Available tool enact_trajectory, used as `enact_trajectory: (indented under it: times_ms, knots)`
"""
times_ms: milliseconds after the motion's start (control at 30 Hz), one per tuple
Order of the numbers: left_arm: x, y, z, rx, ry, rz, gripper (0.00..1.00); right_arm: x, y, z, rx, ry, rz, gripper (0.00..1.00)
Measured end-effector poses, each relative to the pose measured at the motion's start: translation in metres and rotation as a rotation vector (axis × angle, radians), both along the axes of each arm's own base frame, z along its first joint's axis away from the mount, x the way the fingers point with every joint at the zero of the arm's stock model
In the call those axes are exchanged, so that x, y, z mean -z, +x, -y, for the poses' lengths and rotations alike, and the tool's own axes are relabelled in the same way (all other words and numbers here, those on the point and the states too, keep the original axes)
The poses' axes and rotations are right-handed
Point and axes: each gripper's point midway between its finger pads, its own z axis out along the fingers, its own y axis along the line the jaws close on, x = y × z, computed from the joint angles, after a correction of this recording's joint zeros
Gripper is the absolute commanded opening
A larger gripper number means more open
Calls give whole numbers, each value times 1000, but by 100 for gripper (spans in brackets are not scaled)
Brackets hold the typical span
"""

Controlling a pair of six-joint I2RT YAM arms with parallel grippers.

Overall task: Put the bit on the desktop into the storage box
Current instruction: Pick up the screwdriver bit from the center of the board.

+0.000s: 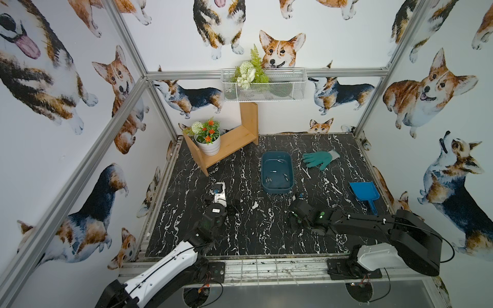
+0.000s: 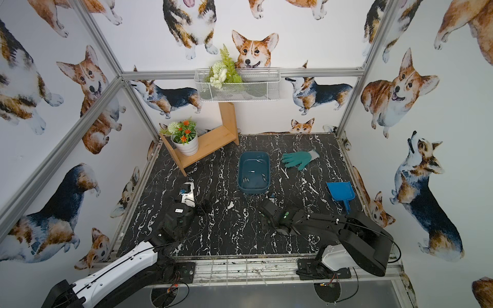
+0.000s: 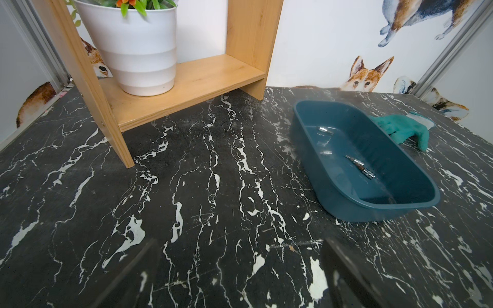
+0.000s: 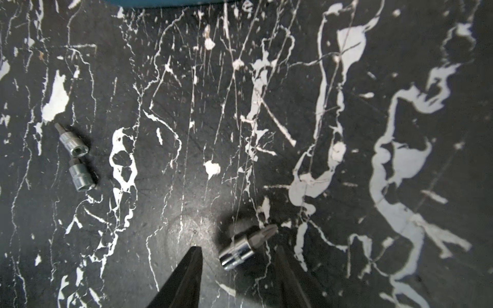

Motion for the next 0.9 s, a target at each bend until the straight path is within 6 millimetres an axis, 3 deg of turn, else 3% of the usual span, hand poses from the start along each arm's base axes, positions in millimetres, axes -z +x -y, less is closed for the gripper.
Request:
enact_trajectory:
  times_ms: [500, 900]
  knots:
    - [0, 0, 0, 0, 1, -1, 100, 4, 11, -15, -33, -72, 25, 38]
    - [0, 0, 0, 0, 0, 1, 100, 7, 10, -10, -54, -156, 32, 24]
